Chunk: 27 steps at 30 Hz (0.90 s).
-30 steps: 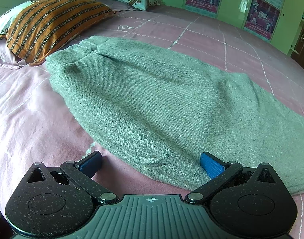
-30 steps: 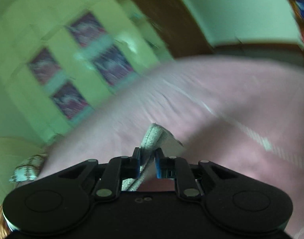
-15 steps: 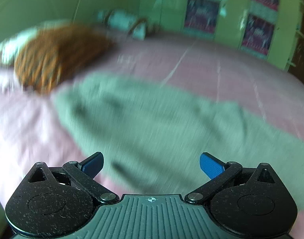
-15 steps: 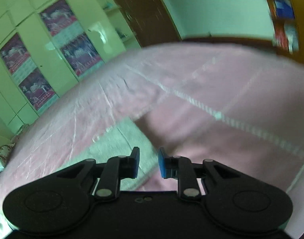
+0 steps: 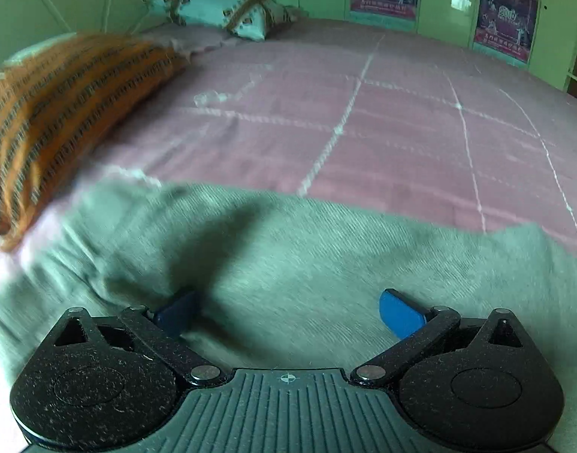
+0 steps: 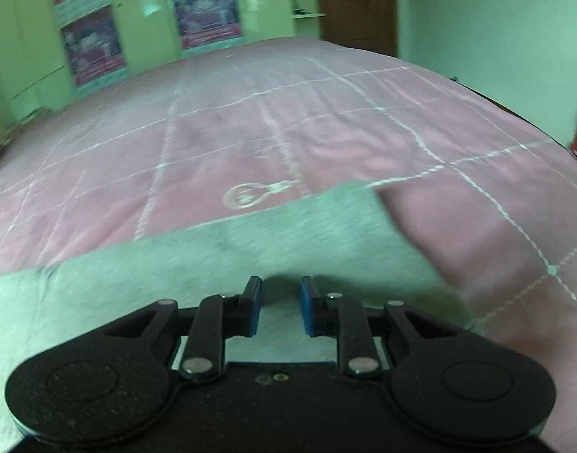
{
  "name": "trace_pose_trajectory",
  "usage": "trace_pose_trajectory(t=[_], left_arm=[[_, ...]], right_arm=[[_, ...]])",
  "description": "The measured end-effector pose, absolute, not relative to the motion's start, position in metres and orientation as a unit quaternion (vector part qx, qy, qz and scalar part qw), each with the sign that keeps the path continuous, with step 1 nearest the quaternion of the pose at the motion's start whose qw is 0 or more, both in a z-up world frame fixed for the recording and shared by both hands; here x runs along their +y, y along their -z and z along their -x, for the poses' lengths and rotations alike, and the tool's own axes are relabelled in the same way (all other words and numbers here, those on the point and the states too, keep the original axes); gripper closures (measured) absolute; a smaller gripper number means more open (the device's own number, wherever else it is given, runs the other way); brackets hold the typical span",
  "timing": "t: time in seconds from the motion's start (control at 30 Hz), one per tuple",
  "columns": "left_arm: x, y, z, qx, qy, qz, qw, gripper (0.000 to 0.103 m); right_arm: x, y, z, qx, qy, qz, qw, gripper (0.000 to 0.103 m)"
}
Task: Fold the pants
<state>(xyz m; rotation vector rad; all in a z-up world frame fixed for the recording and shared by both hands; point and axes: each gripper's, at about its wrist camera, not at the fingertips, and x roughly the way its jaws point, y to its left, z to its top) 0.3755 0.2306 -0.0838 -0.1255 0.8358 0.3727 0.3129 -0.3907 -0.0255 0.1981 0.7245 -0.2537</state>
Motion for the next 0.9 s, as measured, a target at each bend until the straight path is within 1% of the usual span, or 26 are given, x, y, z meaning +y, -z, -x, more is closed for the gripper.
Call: trace_pose_trajectory(t=[0.03,0.1,0.2,0.27,0.33,0.37,0.43,0.5,0.53,0.6,0.63,0.7,0.8,0.87,0.9], left_arm=[[0.227,0.075,-0.371,0.392,-0.175,0.066,0.901,0.000],[0.210,0.059,-0.366,0.362,-0.150,0.053,0.919,0.000],[0.175,0.054,-0.382,0.363,-0.095,0.060,0.925,0.000],[0.145,0.066,-0.403,0.377,-0.066,0.047,0.923,0.000],[0.125,0.091,-0.424,0.419,-0.075,0.021,0.905,0.000],[0.122,0.100,-0.425,0.415,-0.079,0.015,0.906,0.000],[0.122,0.095,-0.421,0.406,-0.085,0.023,0.910,0.000],[0.125,0.083,-0.405,0.396,-0.087,0.028,0.914,0.000],[0.127,0.076,-0.392,0.383,-0.085,0.025,0.919,0.000],[0.131,0.066,-0.365,0.365,-0.089,0.027,0.926,0.000],[0.138,0.064,-0.354,0.364,-0.092,0.033,0.926,0.000],[0.149,0.063,-0.328,0.360,-0.101,0.050,0.926,0.000],[0.161,0.069,-0.297,0.370,-0.116,0.067,0.919,0.000],[0.167,0.075,-0.287,0.372,-0.119,0.079,0.917,0.000],[0.168,0.078,-0.284,0.376,-0.116,0.082,0.916,0.000]], right_arm=[[-0.392,0.022,-0.313,0.350,0.123,-0.095,0.924,0.089],[-0.395,0.011,-0.308,0.319,0.107,-0.098,0.937,0.086],[-0.386,0.005,-0.317,0.307,0.075,-0.096,0.944,0.084],[-0.377,0.009,-0.330,0.315,0.053,-0.082,0.944,0.083],[-0.375,0.022,-0.347,0.353,0.073,-0.055,0.931,0.082],[-0.380,0.029,-0.352,0.365,0.085,-0.056,0.926,0.082],[-0.393,0.022,-0.347,0.363,0.085,-0.092,0.924,0.081],[-0.406,0.002,-0.322,0.325,0.092,-0.112,0.934,0.076],[-0.418,-0.007,-0.303,0.304,0.085,-0.141,0.938,0.072],[-0.444,-0.012,-0.271,0.289,0.078,-0.206,0.932,0.067],[-0.456,-0.012,-0.257,0.284,0.079,-0.232,0.927,0.067],[-0.480,-0.005,-0.228,0.271,0.090,-0.301,0.910,0.066],[-0.507,0.015,-0.196,0.254,0.107,-0.399,0.875,0.068],[-0.509,0.025,-0.188,0.253,0.107,-0.424,0.863,0.069],[-0.508,0.029,-0.187,0.256,0.103,-0.432,0.859,0.071]])
